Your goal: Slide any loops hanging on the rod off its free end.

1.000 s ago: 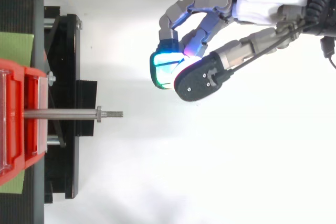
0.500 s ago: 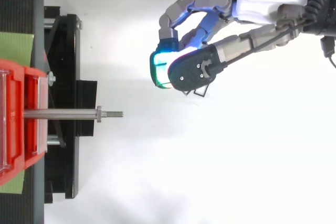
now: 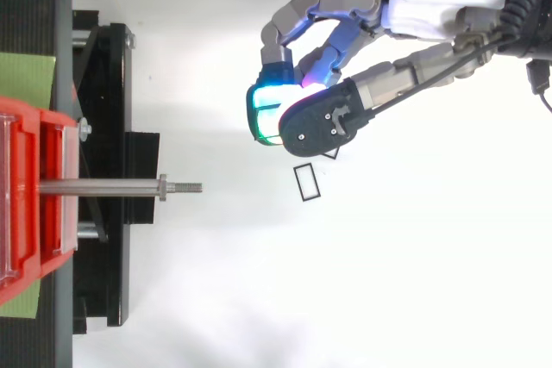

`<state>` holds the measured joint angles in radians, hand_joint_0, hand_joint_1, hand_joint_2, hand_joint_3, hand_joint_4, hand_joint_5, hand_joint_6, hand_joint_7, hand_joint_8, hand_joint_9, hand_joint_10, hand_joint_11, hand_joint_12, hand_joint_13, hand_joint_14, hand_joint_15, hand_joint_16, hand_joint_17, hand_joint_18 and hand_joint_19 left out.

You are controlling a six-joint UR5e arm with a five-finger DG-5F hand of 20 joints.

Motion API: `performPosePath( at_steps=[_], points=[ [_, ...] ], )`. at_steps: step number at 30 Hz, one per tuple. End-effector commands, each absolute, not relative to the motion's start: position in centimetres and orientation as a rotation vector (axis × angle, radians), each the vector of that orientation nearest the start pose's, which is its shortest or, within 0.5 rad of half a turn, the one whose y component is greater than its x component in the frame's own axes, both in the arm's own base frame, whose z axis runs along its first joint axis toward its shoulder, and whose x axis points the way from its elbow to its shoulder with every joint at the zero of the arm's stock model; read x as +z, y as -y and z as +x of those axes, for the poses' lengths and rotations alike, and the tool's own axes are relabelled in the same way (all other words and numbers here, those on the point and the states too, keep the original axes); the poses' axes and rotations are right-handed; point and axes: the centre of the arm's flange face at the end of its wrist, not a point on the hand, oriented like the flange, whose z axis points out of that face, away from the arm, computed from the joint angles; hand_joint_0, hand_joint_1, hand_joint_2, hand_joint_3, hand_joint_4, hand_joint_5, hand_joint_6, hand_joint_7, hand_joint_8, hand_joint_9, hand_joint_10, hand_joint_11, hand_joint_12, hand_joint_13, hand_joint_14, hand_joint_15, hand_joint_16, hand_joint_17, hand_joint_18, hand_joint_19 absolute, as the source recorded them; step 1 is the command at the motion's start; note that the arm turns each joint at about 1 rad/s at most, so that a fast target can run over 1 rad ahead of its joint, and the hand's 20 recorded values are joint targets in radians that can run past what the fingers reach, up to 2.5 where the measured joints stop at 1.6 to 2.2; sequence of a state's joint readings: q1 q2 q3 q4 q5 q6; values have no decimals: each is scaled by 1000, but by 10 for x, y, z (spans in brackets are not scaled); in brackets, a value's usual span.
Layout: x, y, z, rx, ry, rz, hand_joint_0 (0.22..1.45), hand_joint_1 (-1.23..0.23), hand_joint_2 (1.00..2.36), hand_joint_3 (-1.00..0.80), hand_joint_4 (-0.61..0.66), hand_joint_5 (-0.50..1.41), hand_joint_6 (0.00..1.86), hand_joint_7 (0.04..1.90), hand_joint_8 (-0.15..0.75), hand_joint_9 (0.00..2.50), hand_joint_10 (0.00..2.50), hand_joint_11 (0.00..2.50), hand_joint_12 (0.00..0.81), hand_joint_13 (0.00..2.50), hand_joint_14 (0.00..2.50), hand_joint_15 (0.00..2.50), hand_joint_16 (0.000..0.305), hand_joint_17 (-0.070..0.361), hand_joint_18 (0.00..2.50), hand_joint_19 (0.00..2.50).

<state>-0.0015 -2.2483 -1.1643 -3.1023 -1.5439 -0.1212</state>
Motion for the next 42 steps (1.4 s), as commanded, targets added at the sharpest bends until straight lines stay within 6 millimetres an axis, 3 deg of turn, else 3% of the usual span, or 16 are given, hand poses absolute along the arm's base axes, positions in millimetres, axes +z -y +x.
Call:
performPosePath(
  at_steps=[1,9,22,28,33,42],
  points=[
    [268,137,718,987,-1424,1290,580,-597,1008,-424,198,-150,885,1050,290,954,16,504,370,699,17,418,56,126,520,537],
    [268,137,718,988,-1423,1289,545,-496,1002,-483,192,-148,870,1037,298,959,17,493,382,697,17,420,58,130,515,535],
    [268,137,718,986,-1423,1288,590,-635,1026,-166,200,-145,888,1114,299,960,17,505,375,696,17,415,56,126,518,534],
    [269,137,718,984,-1423,1285,567,-559,1013,-376,202,-147,887,1063,296,965,16,499,380,694,19,424,57,128,508,538],
    [269,137,718,982,-1421,1286,569,-454,1010,-411,191,-142,877,1079,300,969,16,498,383,688,17,420,57,128,500,541],
    [269,138,718,979,-1421,1285,586,-599,1027,-136,200,-137,877,1169,305,981,19,505,380,685,17,425,56,127,499,544]
  ],
)
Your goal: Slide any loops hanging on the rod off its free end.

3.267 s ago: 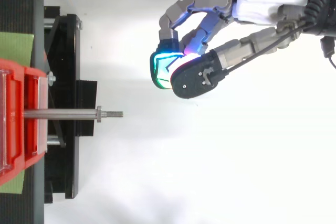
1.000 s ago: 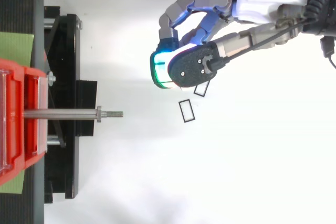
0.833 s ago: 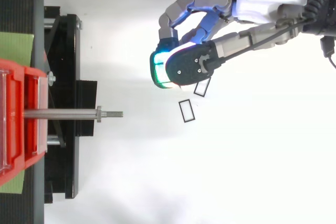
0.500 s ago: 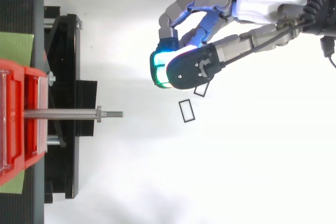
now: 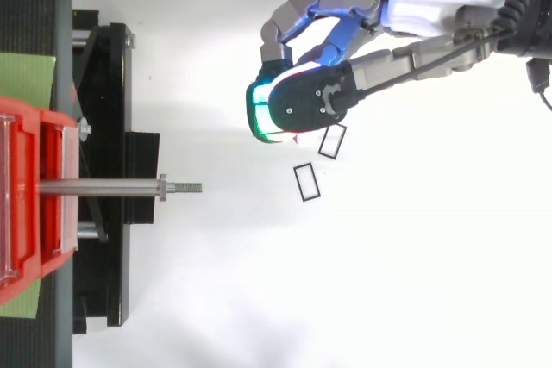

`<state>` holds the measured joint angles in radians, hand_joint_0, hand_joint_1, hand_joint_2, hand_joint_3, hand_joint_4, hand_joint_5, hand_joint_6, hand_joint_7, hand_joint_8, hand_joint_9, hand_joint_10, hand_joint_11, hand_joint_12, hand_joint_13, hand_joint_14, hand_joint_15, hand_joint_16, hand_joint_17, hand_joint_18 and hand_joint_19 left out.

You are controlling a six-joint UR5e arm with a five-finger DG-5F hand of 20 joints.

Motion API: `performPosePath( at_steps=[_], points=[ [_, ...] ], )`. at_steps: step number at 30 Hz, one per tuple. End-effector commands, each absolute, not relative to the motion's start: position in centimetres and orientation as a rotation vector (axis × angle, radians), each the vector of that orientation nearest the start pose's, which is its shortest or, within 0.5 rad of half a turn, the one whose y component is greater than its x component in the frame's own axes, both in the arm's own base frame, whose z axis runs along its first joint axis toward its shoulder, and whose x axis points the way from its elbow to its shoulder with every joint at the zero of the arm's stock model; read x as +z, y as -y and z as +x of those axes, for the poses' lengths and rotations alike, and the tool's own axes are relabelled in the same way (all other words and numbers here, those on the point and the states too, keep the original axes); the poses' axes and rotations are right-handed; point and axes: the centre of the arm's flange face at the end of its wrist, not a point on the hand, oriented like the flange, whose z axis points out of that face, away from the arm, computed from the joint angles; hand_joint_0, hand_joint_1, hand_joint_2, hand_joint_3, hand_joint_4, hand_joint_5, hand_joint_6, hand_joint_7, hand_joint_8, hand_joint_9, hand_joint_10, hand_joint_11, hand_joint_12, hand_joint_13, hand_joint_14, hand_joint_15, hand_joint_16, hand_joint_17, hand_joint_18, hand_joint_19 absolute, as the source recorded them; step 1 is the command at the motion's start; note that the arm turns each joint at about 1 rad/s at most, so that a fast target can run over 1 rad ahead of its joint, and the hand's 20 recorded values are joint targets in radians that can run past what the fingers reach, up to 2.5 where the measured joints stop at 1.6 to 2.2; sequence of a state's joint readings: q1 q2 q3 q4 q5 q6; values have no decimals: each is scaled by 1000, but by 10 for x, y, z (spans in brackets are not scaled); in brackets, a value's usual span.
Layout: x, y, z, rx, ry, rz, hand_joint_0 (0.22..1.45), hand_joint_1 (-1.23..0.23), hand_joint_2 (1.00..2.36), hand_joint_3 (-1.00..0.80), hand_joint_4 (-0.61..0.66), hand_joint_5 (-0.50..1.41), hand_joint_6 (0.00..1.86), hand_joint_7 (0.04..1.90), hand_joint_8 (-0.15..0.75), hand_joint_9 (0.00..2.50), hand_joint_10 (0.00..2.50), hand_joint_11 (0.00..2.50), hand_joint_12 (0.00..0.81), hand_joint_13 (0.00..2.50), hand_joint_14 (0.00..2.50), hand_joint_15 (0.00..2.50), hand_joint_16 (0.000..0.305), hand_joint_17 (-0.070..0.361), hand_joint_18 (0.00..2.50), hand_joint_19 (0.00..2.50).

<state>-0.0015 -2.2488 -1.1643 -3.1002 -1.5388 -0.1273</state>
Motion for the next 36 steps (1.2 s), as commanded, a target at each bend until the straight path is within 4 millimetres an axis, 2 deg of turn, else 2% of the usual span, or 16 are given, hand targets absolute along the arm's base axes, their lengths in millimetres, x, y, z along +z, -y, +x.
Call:
performPosePath(
  at_steps=[1,14,21,36],
  points=[
    [269,137,719,981,-1421,1283,586,-614,1028,-115,200,-137,881,1164,302,978,17,500,381,687,17,419,56,127,502,543],
    [270,138,718,979,-1419,1285,595,-671,1028,-90,188,-145,896,1117,296,959,19,499,373,683,18,415,56,127,510,523],
    [264,137,717,976,-1427,1293,621,-732,1029,-92,114,-156,907,1085,289,944,20,509,370,680,17,410,56,126,512,523],
    [260,137,716,985,-1415,1286,624,-713,1029,-101,116,-158,910,1074,289,943,18,497,371,675,17,401,56,126,507,513]
  ],
)
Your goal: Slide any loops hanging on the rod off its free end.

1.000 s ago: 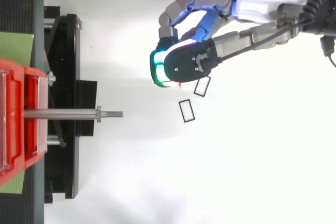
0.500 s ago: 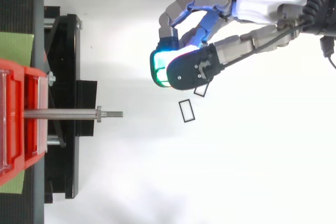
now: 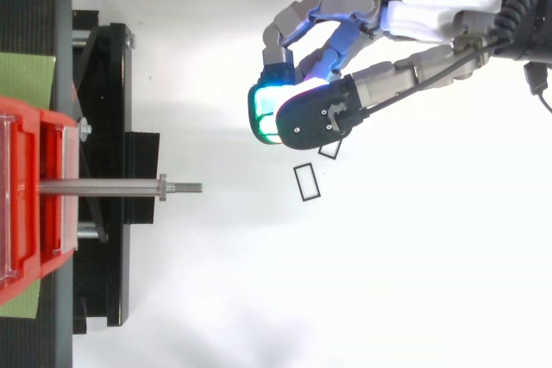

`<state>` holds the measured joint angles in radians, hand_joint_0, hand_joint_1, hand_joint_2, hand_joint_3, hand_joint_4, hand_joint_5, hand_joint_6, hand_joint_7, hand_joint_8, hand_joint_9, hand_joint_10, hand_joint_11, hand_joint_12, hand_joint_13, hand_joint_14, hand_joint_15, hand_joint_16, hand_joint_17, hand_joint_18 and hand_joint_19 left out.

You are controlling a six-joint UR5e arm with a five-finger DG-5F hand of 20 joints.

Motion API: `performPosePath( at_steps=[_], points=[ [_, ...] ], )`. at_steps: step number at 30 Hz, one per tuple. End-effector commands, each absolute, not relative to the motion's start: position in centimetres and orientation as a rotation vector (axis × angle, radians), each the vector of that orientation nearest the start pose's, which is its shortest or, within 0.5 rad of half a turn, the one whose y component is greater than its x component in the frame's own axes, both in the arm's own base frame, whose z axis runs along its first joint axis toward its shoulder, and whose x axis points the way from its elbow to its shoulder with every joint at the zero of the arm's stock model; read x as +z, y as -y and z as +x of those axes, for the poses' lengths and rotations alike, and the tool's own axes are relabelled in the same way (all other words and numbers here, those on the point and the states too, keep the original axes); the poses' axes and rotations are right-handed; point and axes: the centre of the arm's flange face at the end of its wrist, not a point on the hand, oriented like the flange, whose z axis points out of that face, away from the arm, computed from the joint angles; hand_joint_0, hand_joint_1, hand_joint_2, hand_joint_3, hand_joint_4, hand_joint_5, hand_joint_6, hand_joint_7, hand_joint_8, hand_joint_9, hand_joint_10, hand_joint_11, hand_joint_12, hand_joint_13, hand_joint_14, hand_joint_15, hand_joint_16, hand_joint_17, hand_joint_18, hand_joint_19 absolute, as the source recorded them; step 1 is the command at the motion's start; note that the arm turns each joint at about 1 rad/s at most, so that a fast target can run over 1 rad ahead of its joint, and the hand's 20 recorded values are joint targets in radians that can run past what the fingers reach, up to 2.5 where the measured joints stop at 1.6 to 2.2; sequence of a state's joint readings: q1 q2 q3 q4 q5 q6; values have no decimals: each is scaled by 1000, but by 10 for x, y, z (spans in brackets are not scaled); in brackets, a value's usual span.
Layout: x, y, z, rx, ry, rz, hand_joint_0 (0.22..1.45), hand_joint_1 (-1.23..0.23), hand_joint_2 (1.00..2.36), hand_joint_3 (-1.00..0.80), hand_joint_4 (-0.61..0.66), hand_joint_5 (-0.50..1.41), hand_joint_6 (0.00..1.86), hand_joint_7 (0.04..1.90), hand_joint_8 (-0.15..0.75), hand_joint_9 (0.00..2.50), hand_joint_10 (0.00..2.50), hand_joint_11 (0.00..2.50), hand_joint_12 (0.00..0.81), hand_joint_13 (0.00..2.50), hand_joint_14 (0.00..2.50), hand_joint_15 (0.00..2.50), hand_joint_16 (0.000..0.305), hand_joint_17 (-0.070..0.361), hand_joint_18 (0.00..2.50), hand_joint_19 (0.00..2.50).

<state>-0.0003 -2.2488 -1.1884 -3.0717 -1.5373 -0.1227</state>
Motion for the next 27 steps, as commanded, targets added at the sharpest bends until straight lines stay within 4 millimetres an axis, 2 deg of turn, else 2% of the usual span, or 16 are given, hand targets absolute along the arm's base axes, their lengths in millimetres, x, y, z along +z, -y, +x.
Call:
performPosePath(
  at_steps=[1,27],
  points=[
    [260,137,716,985,-1415,1286,622,-712,1030,-93,116,-158,910,1078,287,943,20,510,370,674,17,403,56,126,506,513],
    [259,133,717,986,-1424,1277,624,-713,1028,-80,100,-152,915,1079,281,958,20,513,356,664,17,408,54,121,501,510]
  ],
)
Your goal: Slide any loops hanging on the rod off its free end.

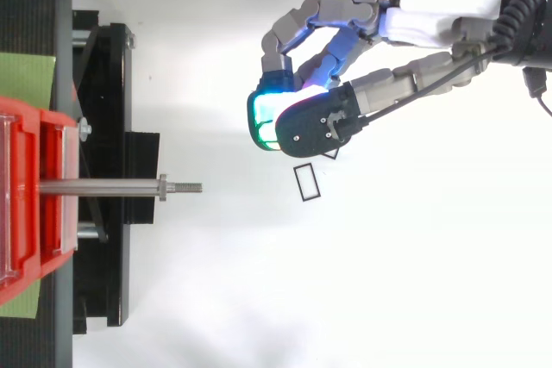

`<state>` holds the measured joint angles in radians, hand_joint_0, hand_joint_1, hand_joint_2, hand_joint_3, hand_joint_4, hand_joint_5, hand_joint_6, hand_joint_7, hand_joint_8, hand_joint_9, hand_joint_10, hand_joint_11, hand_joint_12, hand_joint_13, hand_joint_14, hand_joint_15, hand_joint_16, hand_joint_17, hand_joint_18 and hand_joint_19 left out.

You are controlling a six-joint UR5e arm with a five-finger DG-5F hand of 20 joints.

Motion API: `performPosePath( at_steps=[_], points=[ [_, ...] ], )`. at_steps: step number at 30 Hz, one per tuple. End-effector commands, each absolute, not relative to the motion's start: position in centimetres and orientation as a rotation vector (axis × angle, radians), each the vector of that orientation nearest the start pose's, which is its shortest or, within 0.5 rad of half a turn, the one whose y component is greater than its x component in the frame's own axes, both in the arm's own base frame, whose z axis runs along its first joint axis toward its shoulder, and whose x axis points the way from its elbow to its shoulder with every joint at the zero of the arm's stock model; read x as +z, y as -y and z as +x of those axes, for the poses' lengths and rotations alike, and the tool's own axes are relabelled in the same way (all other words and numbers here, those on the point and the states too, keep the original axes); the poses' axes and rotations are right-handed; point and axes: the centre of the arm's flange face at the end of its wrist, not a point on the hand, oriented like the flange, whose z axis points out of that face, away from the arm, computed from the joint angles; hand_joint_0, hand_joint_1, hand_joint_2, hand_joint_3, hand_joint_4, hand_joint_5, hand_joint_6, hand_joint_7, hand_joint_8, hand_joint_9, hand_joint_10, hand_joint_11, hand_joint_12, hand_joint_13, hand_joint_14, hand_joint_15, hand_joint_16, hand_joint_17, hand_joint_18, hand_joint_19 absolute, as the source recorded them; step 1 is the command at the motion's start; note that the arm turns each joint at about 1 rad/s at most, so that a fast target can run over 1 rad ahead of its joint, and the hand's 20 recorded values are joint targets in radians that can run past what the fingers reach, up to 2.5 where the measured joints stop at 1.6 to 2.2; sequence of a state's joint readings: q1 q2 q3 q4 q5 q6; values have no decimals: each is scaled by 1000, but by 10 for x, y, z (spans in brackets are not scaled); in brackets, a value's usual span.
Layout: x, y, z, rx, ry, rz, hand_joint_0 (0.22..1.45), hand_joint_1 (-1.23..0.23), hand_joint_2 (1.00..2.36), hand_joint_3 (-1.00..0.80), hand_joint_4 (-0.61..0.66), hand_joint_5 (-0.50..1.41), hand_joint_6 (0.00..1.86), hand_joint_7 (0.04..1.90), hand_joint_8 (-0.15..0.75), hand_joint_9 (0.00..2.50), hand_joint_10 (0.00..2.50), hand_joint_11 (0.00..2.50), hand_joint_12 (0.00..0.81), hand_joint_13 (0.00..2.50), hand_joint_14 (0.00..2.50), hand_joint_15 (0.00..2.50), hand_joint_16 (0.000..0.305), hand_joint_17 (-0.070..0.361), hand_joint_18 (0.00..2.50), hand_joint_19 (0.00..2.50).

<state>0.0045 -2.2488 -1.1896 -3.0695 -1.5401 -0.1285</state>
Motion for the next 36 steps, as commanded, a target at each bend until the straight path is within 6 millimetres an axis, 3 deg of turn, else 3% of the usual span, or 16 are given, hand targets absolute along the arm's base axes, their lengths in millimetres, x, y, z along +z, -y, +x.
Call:
performPosePath(
  at_steps=[1,36],
  points=[
    [259,133,717,987,-1423,1278,624,-713,1027,-80,99,-152,915,1076,281,957,17,515,353,662,19,415,54,121,500,510],
    [258,133,717,985,-1425,1278,617,-701,1027,-87,86,-155,918,1046,265,949,17,525,330,652,19,438,51,114,422,465]
  ],
)
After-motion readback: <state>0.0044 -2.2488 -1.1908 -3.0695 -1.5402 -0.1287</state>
